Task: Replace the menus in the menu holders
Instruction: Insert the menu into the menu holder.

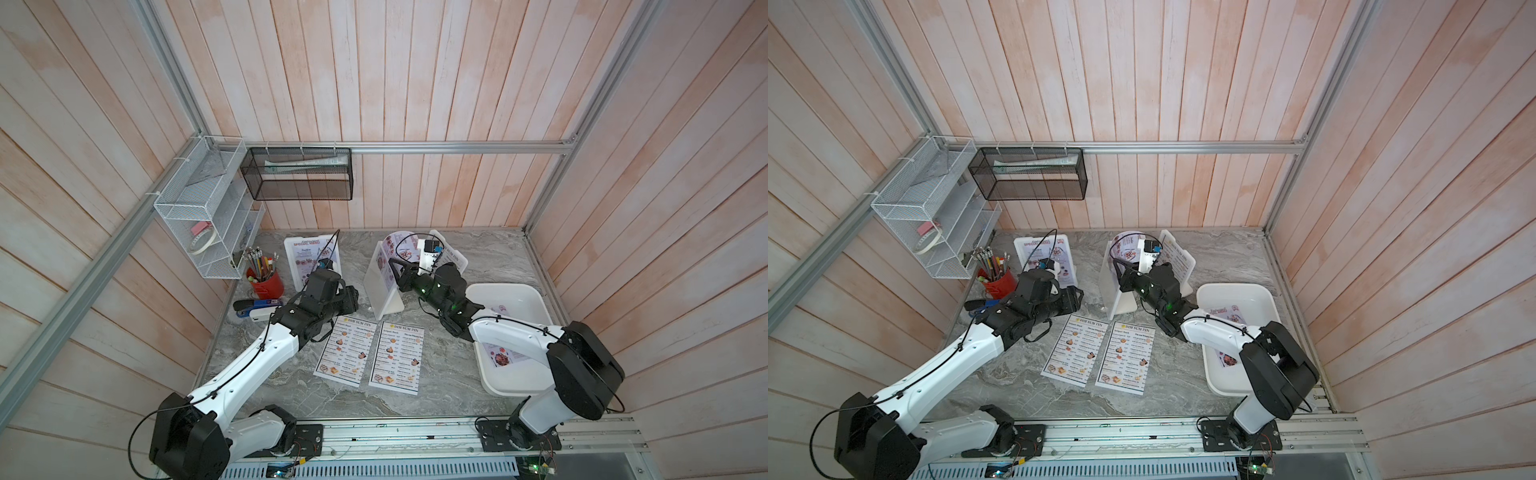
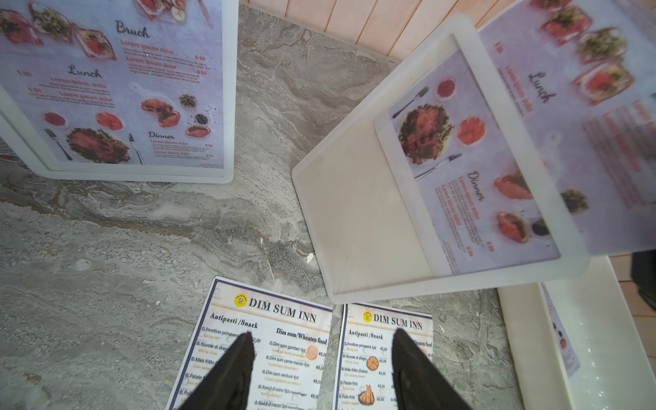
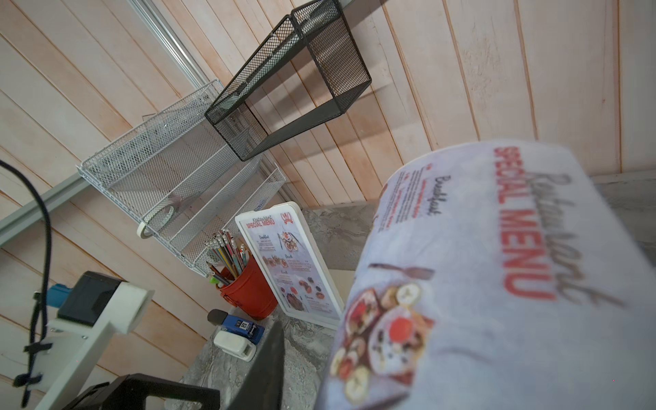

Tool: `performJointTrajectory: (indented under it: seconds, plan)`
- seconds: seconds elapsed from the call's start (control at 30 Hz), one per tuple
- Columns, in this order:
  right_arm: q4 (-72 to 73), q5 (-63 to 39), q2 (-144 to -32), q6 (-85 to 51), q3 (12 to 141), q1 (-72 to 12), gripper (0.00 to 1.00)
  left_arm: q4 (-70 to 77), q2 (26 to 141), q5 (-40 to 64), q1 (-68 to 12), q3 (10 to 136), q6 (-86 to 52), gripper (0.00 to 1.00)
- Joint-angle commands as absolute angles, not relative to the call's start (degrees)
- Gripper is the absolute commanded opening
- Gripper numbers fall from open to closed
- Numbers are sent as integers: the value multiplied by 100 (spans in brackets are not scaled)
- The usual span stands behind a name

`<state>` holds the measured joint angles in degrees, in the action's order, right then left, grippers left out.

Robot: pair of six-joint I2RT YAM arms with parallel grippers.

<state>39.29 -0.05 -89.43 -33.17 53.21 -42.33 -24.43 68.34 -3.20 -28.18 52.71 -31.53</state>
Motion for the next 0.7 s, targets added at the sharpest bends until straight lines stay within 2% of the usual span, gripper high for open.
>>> performJointTrajectory:
  seconds: [0.0, 0.4, 0.67]
  plan:
    - [3548, -51, -8737, -3001, 5706, -4104, 31, -2352, 6741, -220, -2839, 5301, -3186, 64]
    - [2860, -388, -8644, -2706, 6096, -3739, 31, -2338, 6792, -189, -2838, 5386, -3175, 64]
    - [2434, -873, -8918, -2770, 6540, -3623, 12, -2381, 6807, -211, -2839, 5483, -3147, 64]
